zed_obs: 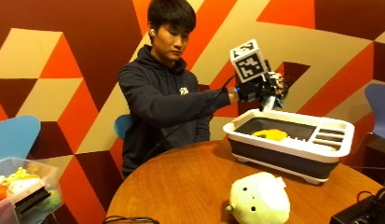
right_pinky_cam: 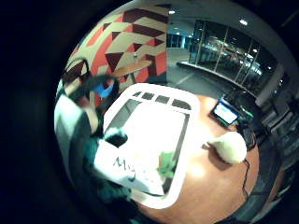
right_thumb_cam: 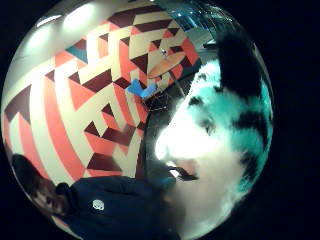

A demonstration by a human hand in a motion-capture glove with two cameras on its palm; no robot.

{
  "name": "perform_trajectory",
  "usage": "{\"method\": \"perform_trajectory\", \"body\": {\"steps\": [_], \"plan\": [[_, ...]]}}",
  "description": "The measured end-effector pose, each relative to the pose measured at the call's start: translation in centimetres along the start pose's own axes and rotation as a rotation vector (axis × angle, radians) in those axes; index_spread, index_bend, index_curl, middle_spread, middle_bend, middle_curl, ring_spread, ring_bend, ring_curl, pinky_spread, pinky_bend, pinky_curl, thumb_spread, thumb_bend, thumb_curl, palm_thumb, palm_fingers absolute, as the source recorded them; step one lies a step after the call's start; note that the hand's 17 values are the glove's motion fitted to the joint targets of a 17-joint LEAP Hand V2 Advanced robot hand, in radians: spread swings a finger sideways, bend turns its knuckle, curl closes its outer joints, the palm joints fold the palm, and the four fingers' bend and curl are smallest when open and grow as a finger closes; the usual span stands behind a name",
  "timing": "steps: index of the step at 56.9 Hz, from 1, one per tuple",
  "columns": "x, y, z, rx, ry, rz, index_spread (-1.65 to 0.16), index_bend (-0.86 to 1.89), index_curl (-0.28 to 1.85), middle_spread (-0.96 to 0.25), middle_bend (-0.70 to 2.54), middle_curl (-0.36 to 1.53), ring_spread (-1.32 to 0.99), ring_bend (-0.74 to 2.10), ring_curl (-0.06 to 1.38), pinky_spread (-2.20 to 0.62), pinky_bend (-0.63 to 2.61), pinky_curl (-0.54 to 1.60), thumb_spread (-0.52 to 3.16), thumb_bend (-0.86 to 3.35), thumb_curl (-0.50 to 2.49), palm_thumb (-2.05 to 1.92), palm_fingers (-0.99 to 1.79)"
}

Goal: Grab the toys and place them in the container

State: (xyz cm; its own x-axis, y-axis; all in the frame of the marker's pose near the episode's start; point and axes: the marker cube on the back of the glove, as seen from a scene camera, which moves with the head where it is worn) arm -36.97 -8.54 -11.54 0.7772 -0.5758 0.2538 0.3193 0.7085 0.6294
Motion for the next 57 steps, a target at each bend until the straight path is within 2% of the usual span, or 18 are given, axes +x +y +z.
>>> {"method": "perform_trajectory", "body": {"steps": [5,7,11,15,21,24,31,41,49,57], "plan": [[-1.1,0.1,6.2,-0.187,0.112,-0.034,-0.28,0.36,1.0,-0.17,1.17,0.85,-0.31,1.39,0.71,-0.38,1.0,0.71,0.88,-0.04,0.85,0.46,0.48],[-0.8,0.2,7.3,-0.238,0.095,-0.039,-0.27,0.26,0.96,-0.16,1.04,0.8,-0.29,1.28,0.69,-0.31,0.98,0.7,0.96,-0.08,0.79,0.35,0.1],[0.1,0.5,7.6,-0.26,0.052,-0.039,-0.27,0.22,0.88,-0.12,0.79,0.71,-0.25,1.04,0.61,-0.21,0.97,0.64,1.05,-0.08,0.7,0.23,-0.24],[1.3,0.9,6.7,-0.241,0.043,-0.024,-0.26,0.18,0.8,-0.1,0.63,0.63,-0.22,0.85,0.52,-0.13,0.91,0.57,1.12,-0.05,0.63,0.15,-0.22],[4.6,1.4,3.2,-0.197,0.078,0.055,-0.25,0.17,0.75,-0.07,0.52,0.57,-0.18,0.72,0.45,-0.06,0.83,0.51,1.19,-0.03,0.56,0.11,-0.14],[7.7,1.1,0.0,-0.159,0.07,0.133,-0.25,0.17,0.72,-0.07,0.48,0.55,-0.17,0.68,0.43,-0.03,0.81,0.49,1.22,-0.02,0.53,0.1,-0.1],[10.6,3.7,-3.4,-0.143,0.191,0.14,-0.25,0.19,0.69,-0.06,0.47,0.54,-0.16,0.64,0.4,0.0,0.73,0.45,1.29,-0.01,0.48,0.1,-0.01],[18.3,6.3,-8.9,-0.183,0.307,0.263,-0.25,0.19,0.66,-0.06,0.46,0.52,-0.15,0.62,0.39,0.02,0.67,0.42,1.36,-0.01,0.42,0.1,0.05],[22.1,7.6,-10.9,-0.232,0.324,0.331,-0.26,0.18,0.63,-0.05,0.42,0.5,-0.14,0.59,0.38,0.03,0.68,0.41,1.39,0.0,0.39,0.12,0.01],[24.6,7.4,-10.4,-0.258,0.338,0.37,-0.27,0.16,0.58,-0.05,0.36,0.47,-0.12,0.49,0.35,0.03,0.72,0.41,1.38,0.0,0.38,0.15,-0.07]]}}
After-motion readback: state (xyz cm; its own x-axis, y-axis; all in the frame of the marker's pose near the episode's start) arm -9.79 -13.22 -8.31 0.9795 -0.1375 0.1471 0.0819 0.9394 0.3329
